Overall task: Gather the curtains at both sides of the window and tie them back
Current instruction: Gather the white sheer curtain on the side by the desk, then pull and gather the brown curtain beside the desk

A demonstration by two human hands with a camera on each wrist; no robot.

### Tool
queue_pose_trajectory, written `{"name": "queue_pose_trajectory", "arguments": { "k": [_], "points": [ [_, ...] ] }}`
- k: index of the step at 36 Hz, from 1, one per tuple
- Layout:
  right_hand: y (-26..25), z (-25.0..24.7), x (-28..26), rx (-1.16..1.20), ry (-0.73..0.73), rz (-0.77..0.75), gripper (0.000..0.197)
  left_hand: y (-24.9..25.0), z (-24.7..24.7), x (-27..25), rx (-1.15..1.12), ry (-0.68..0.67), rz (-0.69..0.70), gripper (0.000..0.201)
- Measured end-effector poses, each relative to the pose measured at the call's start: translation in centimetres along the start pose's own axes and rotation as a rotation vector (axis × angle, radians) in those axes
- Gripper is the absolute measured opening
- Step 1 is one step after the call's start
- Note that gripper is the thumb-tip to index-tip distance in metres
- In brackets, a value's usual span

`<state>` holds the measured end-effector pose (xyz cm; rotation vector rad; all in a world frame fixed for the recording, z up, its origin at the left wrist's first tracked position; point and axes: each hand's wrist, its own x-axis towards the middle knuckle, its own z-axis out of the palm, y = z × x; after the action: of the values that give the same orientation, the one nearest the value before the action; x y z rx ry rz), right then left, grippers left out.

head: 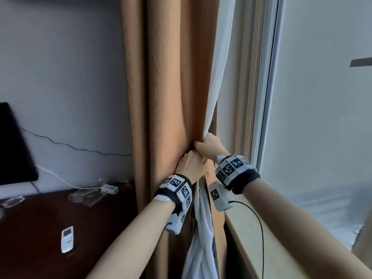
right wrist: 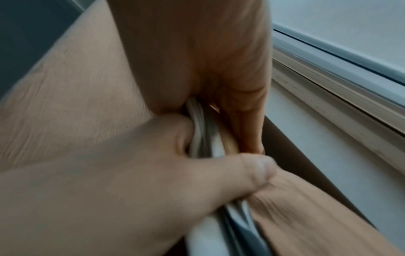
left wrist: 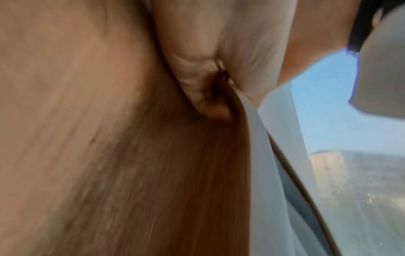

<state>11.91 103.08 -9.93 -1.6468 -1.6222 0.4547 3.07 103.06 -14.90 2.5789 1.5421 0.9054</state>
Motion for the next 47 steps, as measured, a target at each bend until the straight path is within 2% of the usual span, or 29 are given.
{"name": "queue_pose_trajectory", "arguments": {
  "k": [3, 4, 7, 9, 12, 14, 16, 18, 20, 21, 23, 25, 27, 29, 32, 36, 38, 39, 41, 42, 44, 47],
  "points": [
    [0.1, -0.2, 0.1, -0.031, -0.006, 0.002, 0.017, -0.5, -0.4, 0.1, -0.082, -0.160, 0.041, 0.018],
    [0.1, -0.3, 0.1, -0.034, 0.000, 0.002, 0.017, -0.7, -0.4, 0.2, -0.088, -0.212, 0.058, 0.024],
    [0.5, -0.5, -0.1, -0.023, 0.025, -0.013, 0.021, -1.3, -0.6, -0.4, -0.018, -0.300, 0.130, 0.063],
    [1.1, -0.9, -0.3, -0.022, 0.043, -0.012, 0.022, -1.8, -0.4, -1.8, 0.049, -0.287, 0.185, 0.071],
    [2.1, -2.0, -0.4, -0.040, 0.078, -0.014, 0.025, -3.0, -0.2, -3.5, -0.054, -0.097, 0.283, 0.047],
    [2.5, -2.8, -0.6, -0.056, 0.086, -0.013, 0.027, -4.3, -0.6, -3.6, -0.149, 0.124, 0.317, 0.029],
    [2.9, -3.4, -0.9, -0.063, 0.074, -0.015, 0.023, -5.6, -1.2, -3.3, -0.151, 0.376, 0.286, 0.024],
    [3.3, -3.6, -1.3, -0.048, 0.071, -0.037, 0.004, -6.3, -2.2, -3.0, -0.053, 0.530, 0.196, 0.036],
    [3.8, -3.3, -1.5, -0.042, 0.097, -0.072, 0.027, -6.3, -2.8, -2.9, 0.084, 0.589, 0.027, 0.066],
    [3.9, -3.3, -1.7, -0.046, 0.107, -0.082, 0.033, -6.3, -3.0, -2.9, 0.102, 0.616, -0.073, 0.081],
    [4.1, -3.1, -2.0, -0.068, 0.117, -0.104, 0.037, -6.2, -2.8, -2.6, 0.016, 0.676, -0.224, 0.103],
    [4.3, -2.9, -2.1, -0.066, 0.116, -0.105, 0.039, -6.1, -2.5, -2.5, -0.143, 0.713, -0.314, 0.109],
    [4.5, -2.6, -2.3, -0.068, 0.123, -0.104, 0.041, -5.5, -2.2, -2.7, -0.319, 0.664, -0.366, 0.104],
    [4.6, -2.4, -2.1, -0.079, 0.136, -0.106, 0.045, -4.6, -1.8, -3.0, -0.323, 0.576, -0.389, 0.090],
    [4.7, -2.2, -1.7, -0.079, 0.149, -0.099, 0.041, -3.3, -1.3, -3.2, -0.072, 0.469, -0.336, 0.072],
    [4.6, -1.9, -1.8, -0.094, 0.154, -0.105, 0.028, -3.0, -0.4, -3.0, 0.193, 0.303, -0.290, 0.070],
    [4.5, -1.5, -2.1, -0.081, 0.166, -0.121, 0.030, -3.6, -0.4, -2.4, 0.270, 0.274, -0.312, 0.069],
    [4.5, -1.3, -2.3, -0.064, 0.177, -0.139, 0.040, -3.9, -0.7, -1.9, 0.283, 0.270, -0.334, 0.069],
    [4.4, -0.6, -2.7, -0.034, 0.202, -0.189, 0.083, -4.3, -1.4, -0.8, 0.240, 0.283, -0.412, 0.072],
    [4.4, -0.3, -3.0, -0.033, 0.220, -0.217, 0.098, -4.3, -1.6, -0.4, 0.197, 0.291, -0.460, 0.074],
    [4.4, 0.3, -3.6, -0.049, 0.261, -0.270, 0.107, -3.3, -1.5, -0.3, 0.126, 0.291, -0.517, 0.078],
    [4.5, 0.5, -4.2, -0.085, 0.310, -0.345, 0.110, -1.2, 0.5, -1.2, 0.140, 0.264, -0.395, 0.072]
  ]
}}
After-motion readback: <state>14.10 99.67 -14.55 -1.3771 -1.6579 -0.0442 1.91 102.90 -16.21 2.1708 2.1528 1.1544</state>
